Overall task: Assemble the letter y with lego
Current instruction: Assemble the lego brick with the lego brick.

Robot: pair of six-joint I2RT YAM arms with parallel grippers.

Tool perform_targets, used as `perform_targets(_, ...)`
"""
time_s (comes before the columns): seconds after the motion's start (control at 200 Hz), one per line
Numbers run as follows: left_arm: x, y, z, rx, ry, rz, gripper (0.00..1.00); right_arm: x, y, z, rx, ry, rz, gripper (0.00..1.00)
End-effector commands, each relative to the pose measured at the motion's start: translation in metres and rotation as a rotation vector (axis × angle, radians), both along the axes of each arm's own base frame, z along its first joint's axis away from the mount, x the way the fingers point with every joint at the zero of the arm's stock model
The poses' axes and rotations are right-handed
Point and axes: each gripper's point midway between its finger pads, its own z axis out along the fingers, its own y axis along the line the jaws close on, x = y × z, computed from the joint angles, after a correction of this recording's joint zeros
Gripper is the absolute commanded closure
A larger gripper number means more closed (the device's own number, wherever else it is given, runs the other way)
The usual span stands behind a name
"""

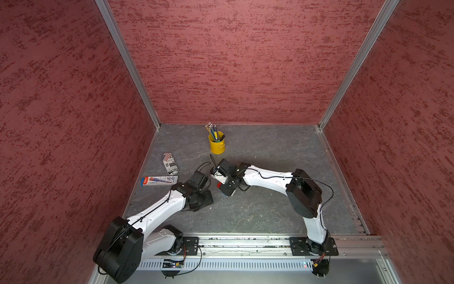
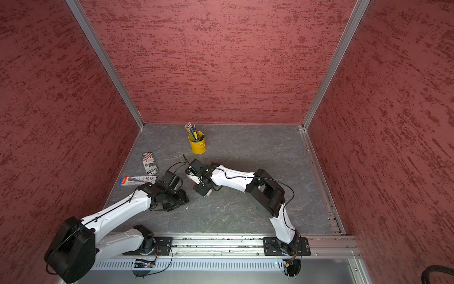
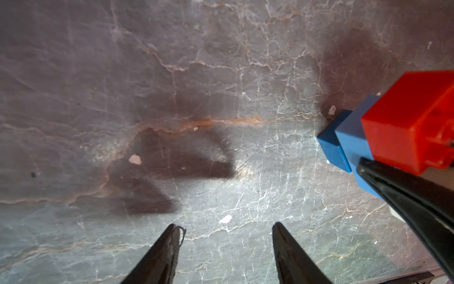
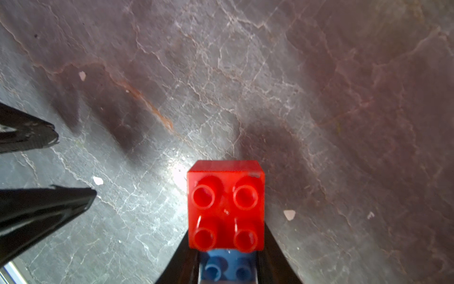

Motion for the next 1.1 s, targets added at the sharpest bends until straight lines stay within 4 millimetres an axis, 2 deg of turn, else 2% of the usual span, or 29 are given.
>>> perform_targets(0.0,-0.001,0.003,0.001,-0.002,0.001,0.012,0.38,0.000,-0.009,-0.010,-0.074,-0.006,0.022,0.69)
perform_targets(0.416,-0.003,0.006,0.000,0.000,-0.004,0.023,0.38,-0.008,-0.016,-0.029,-0.101,0.009,-0.033,0.69)
perform_targets(0.601,-0.002,0.006,0.000,0.000,-0.003,0.020,0.38,-0.010,-0.014,-0.028,-0.060,0.008,-0.089,0.70)
perform_targets(0.802,0.000,0.005,0.000,-0.003,-0.001,0.019,0.38,-0.012,-0.020,-0.036,-0.101,-0.017,-0.102,0.70)
perform_targets(0.932,0.001,0.004,0.000,-0.001,0.001,0.015,0.38,-0.010,-0.017,-0.033,-0.092,-0.021,-0.113,0.70)
perform_targets(1.097,0.003,0.004,0.000,-0.002,-0.002,0.017,0.38,-0.009,-0.023,-0.034,-0.125,-0.024,-0.141,0.70)
